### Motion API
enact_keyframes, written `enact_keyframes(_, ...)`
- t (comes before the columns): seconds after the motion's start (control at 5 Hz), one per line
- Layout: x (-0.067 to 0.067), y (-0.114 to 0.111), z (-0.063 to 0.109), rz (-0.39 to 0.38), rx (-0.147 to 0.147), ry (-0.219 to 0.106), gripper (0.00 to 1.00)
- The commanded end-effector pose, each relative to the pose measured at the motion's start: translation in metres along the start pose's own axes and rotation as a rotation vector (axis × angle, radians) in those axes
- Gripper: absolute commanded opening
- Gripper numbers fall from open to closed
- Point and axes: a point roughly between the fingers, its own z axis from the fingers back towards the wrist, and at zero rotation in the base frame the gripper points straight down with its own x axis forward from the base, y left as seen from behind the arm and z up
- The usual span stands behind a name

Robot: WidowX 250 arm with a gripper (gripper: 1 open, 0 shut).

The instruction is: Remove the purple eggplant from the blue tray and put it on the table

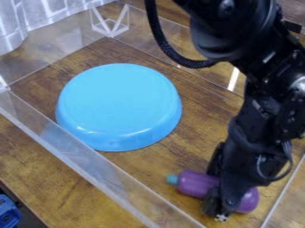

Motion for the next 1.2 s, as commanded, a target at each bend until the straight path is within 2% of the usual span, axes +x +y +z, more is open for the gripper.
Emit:
enact_keyframes(0.0, -0.017, 0.004, 0.012, -0.027, 0.036, -0.041, 1.00)
enact_keyframes(0.4, -0.024, 0.003, 0.012, -0.150, 0.053, -0.044, 1.00)
enact_keyframes(0.6, -0.024, 0.005, 0.011, -0.151, 0.059, -0.041, 0.00)
enact_keyframes(1.0, -0.009, 0.022, 0.010, -0.144, 0.070, -0.036, 0.00)
